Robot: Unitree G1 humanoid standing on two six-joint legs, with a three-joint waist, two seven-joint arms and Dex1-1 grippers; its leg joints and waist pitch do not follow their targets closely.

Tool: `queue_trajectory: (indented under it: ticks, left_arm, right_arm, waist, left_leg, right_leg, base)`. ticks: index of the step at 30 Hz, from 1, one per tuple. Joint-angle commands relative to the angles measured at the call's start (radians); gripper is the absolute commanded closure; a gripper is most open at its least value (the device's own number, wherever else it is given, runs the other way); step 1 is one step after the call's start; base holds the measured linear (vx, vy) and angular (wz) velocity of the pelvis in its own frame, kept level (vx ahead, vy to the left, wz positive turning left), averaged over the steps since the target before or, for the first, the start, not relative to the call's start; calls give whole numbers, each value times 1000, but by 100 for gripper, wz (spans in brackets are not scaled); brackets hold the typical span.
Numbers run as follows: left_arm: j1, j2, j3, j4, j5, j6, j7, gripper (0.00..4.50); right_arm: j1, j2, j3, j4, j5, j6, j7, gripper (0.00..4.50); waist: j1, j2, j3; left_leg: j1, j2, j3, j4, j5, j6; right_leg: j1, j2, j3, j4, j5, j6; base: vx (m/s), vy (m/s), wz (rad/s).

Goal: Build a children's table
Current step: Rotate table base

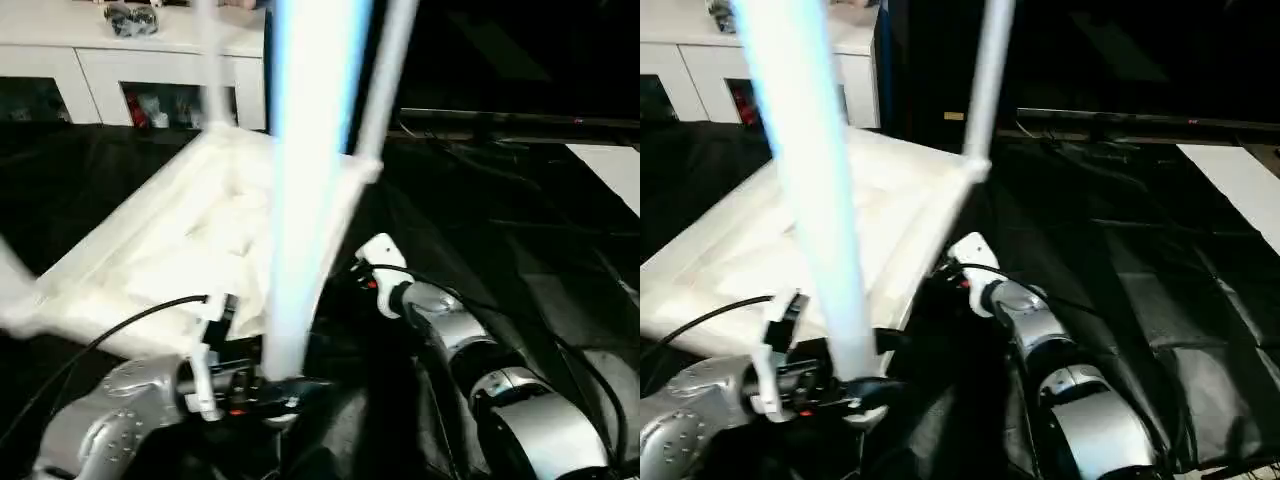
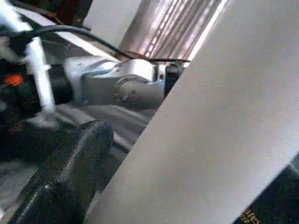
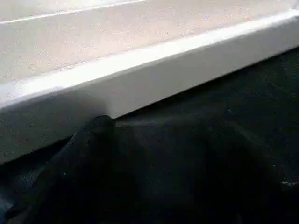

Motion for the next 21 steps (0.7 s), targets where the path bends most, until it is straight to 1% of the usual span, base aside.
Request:
queue_trajectory:
  ticks: [1, 2, 3, 4, 5, 6, 7, 8, 9, 10, 11, 12, 13, 14, 15, 16, 17, 18, 19, 20, 21]
  left_arm:
    - [-42, -45, -52, -24, 46, -42, 40, 9]
    - [-51, -57, -52, -17, 68, -68, 56, 9]
    - [-53, -59, -51, -16, 73, -73, 59, 9]
    - [-81, -71, -45, 4, 103, -103, 78, 9]
    - [-99, -74, -41, 15, 116, -113, 86, 9]
    - [-130, -83, -37, 38, 128, -119, 97, 9]
    - [-160, -90, -34, 60, 140, -122, 109, 9]
    - [-179, -95, -32, 77, 159, -137, 125, 9]
    - [-205, -102, -27, 104, 186, -161, 146, 9]
    - [-219, -106, -25, 118, 200, -172, 156, 9]
    - [-219, -106, -25, 118, 200, -172, 156, 9]
    - [-239, -108, -21, 147, 235, -203, 181, 9]
    - [-259, -109, -17, 180, 268, -231, 205, 9]
    - [-291, -112, -7, 238, 321, -276, 258, 9]
    - [-307, -112, -4, 271, 350, -305, 282, 9]
    - [-313, -112, -3, 284, 359, -311, 292, 9]
    - [-326, -112, -1, 311, 381, -324, 315, 9]
    - [-337, -110, -1, 339, 405, -345, 332, 9]
    - [-337, -110, -1, 339, 405, -345, 332, 9]
    - [-340, -107, -2, 357, 423, -366, 342, 9]
    - [-341, -107, -1, 369, 435, -388, 344, 9]
  right_arm:
    - [-29, 36, 10, -18, 0, -40, 43, 78]
    - [-31, 39, 7, -17, 1, -44, 46, 78]
    - [-31, 39, 5, -16, 1, -45, 46, 78]
    - [-38, 37, -1, -9, -3, -47, 32, 78]
    - [-41, 35, -3, -5, -5, -46, 21, 78]
    - [-45, 28, -8, 1, -5, -46, 5, 78]
    - [-48, 20, -13, 5, -3, -46, -9, 78]
    - [-50, 13, -18, 9, -2, -47, -17, 78]
    - [-51, -2, -25, 13, 0, -48, -29, 78]
    - [-51, -10, -29, 16, 1, -49, -35, 78]
    - [-51, -10, -29, 16, 1, -49, -35, 78]
    - [-47, -29, -34, 12, 1, -53, -36, 78]
    - [-42, -49, -41, 8, 3, -57, -31, 78]
    - [-31, -81, -55, -3, 11, -61, -20, 78]
    - [-21, -101, -62, -13, 16, -65, -8, 78]
    - [-17, -108, -64, -17, 17, -67, -2, 78]
    - [-9, -124, -66, -25, 19, -71, 12, 78]
    - [3, -143, -64, -35, 19, -79, 27, 78]
    - [3, -143, -64, -35, 19, -79, 27, 78]
    - [15, -161, -64, -48, 21, -85, 45, 78]
    - [26, -176, -65, -60, 24, -88, 62, 78]
  waist:
    - [11, 13, -56]
    - [12, 12, -56]
    - [12, 11, -56]
    - [12, 12, -56]
    - [11, 10, -56]
    - [12, 11, -56]
    - [16, 14, -56]
    - [15, 12, -54]
    - [16, 16, -55]
    - [20, 14, -56]
    - [21, 13, -57]
    - [23, 14, -57]
    - [29, 18, -58]
    - [31, 17, -59]
    - [34, 20, -57]
    - [38, 19, -56]
    - [39, 18, -57]
    - [41, 24, -57]
    - [40, 18, -59]
    - [41, 24, -60]
    - [40, 20, -61]
  left_leg:
    - [1, 53, -14, -79, -267, -11]
    - [1, 53, -14, -79, -265, -10]
    - [0, 53, -15, -78, -265, -9]
    - [-2, 53, -16, -78, -262, -10]
    - [-2, 53, -16, -79, -263, -9]
    - [2, 51, -15, -77, -265, -9]
    - [7, 51, -14, -76, -268, -14]
    - [4, 50, -14, -77, -270, -15]
    - [5, 51, -16, -78, -281, -20]
    - [9, 52, -15, -75, -282, -21]
    - [7, 51, -15, -75, -275, -20]
    - [6, 52, -15, -75, -267, -20]
    - [8, 50, -13, -75, -259, -15]
    - [9, 50, -12, -73, -258, -15]
    - [14, 49, -10, -73, -276, -12]
    - [17, 48, -10, -72, -286, -10]
    - [13, 47, -11, -72, -287, -10]
    - [8, 47, -14, -73, -282, -11]
    - [6, 47, -14, -72, -278, -10]
    - [3, 45, -17, -73, -275, -9]
    - [2, 46, -16, -72, -271, -7]
  right_leg:
    - [47, -82, 60, -72, -279, -202]
    - [48, -82, 60, -71, -280, -201]
    - [49, -83, 60, -72, -286, -198]
    - [52, -84, 59, -72, -289, -196]
    - [50, -83, 59, -74, -296, -193]
    - [48, -82, 59, -74, -300, -192]
    - [46, -81, 59, -75, -303, -194]
    - [48, -81, 59, -74, -307, -192]
    - [48, -82, 57, -75, -319, -187]
    - [46, -83, 58, -75, -317, -185]
    - [48, -82, 59, -74, -309, -186]
    - [49, -83, 59, -72, -300, -187]
    - [48, -79, 58, -74, -274, -189]
    - [48, -79, 59, -73, -265, -192]
    - [44, -76, 58, -78, -280, -189]
    - [42, -76, 58, -80, -291, -186]
    - [47, -77, 57, -79, -304, -181]
    - [50, -79, 56, -79, -318, -173]
    - [52, -80, 55, -80, -324, -166]
    - [55, -80, 54, -79, -324, -166]
    - [56, -81, 54, -81, -324, -164]
  base:
    - [0, 0, 0]
    - [0, 0, 0]
    - [0, 0, 0]
    - [0, 0, 0]
    - [0, 0, 0]
    - [0, 0, 0]
    - [0, 0, 0]
    - [0, 0, 0]
    - [0, 0, 0]
    - [0, 0, 0]
    - [0, 0, 0]
    - [0, 0, 0]
    - [0, 0, 0]
    - [0, 0, 0]
    - [0, 0, 0]
    - [0, 0, 0]
    - [0, 0, 0]
    - [0, 0, 0]
    - [0, 0, 0]
    - [0, 0, 0]
    - [0, 0, 0]
